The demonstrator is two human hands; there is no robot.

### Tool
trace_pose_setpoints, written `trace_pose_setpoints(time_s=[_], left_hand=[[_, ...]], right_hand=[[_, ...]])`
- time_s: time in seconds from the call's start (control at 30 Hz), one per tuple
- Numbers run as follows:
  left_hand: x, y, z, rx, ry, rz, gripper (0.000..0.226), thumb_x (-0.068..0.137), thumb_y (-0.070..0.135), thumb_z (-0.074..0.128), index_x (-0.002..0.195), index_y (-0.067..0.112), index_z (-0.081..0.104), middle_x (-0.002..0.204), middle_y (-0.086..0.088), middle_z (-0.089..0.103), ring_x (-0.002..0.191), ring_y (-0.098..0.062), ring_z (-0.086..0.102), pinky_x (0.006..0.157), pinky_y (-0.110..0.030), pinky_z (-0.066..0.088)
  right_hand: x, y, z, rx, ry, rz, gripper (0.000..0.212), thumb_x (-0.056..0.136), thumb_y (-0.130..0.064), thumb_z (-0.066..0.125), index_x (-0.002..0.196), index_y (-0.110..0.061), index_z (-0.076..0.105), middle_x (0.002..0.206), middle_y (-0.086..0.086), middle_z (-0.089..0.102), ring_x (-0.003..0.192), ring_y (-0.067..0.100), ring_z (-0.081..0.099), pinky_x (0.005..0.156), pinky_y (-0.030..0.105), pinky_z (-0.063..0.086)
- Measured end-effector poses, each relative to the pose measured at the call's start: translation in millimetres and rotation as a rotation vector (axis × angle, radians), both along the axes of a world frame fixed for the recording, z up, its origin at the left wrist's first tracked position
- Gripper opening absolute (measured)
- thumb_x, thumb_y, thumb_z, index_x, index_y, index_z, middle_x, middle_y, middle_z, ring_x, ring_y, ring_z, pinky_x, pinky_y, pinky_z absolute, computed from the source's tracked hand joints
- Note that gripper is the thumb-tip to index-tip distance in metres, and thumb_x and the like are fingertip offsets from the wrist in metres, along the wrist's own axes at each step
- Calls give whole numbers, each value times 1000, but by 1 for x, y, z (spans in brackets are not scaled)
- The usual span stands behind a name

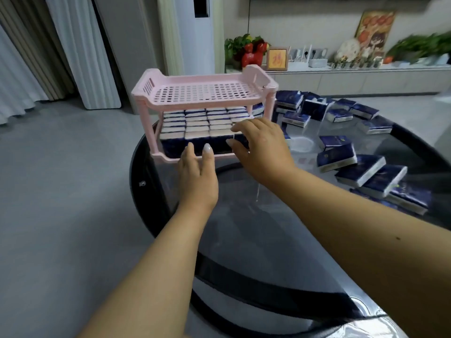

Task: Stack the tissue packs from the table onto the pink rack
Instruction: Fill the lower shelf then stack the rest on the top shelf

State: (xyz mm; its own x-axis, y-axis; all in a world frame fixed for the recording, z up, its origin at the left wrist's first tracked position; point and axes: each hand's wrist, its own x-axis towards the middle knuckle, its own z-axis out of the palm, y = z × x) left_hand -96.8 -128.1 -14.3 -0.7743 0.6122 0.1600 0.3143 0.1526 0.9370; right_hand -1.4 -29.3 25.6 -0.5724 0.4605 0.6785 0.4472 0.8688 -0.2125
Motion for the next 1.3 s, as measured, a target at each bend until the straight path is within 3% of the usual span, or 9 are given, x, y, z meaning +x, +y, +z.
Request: trace_pose_setpoints(time_s=[0.1,0.23,0.43,0.57,0.83,1.0,1.07,1.17,1.3], left_hand=[[37,5,-4,-70,20,-149,63,98,53,33,153,24,23,159,0,26,145,-17,24,119,-40,21],[76,9,-8,-133,64,-310,61,98,51,36,152,23,28,156,0,31,144,-17,26,119,-41,23],[110,7,-13,-209,145,-398,59,98,51,37,151,26,29,154,4,34,142,-14,29,117,-37,25],[117,5,-12,-227,192,-430,57,98,48,38,150,26,30,152,8,38,140,-11,31,114,-32,26],[119,4,-10,-235,219,-431,55,99,45,39,149,24,32,150,6,40,139,-12,34,114,-34,28],[115,8,-13,-255,236,-406,54,99,46,37,148,24,33,150,2,41,138,-15,36,114,-37,30],[113,11,-14,-283,262,-407,54,99,47,36,149,25,31,151,2,39,139,-16,34,115,-39,29],[111,15,-14,-286,284,-404,55,99,48,37,149,27,30,153,2,37,140,-16,33,115,-42,30],[107,20,-16,-239,270,-419,53,97,49,41,147,37,31,152,6,36,139,-15,34,113,-44,33]], right_hand=[[55,16,10,-96,-54,-128,31,92,-34,56,114,-13,61,110,6,65,105,27,54,89,37,38],[141,48,19,-350,35,-326,36,92,-41,53,118,-15,56,114,5,61,99,25,56,83,40,47],[246,81,3,-697,114,-643,55,87,-64,42,121,-22,54,120,5,62,100,26,60,87,43,49],[242,76,-16,-899,42,-456,48,93,-57,38,127,-26,54,128,2,58,114,23,54,99,38,41],[200,32,-29,-883,-37,-200,40,93,-54,42,125,-34,55,110,-9,61,106,14,56,85,29,41],[196,58,-8,-739,167,-379,38,97,-47,40,97,-14,59,90,5,61,88,25,56,69,30,35],[195,81,-3,-764,153,-448,41,97,-47,41,104,-12,60,101,10,64,92,26,56,72,31,37],[184,101,-2,-894,17,-324,51,96,-51,37,130,-16,52,131,10,56,110,24,54,93,35,39],[160,96,-13,-889,-356,-196,59,96,-57,27,138,-19,47,150,7,34,139,24,28,113,38,21]])
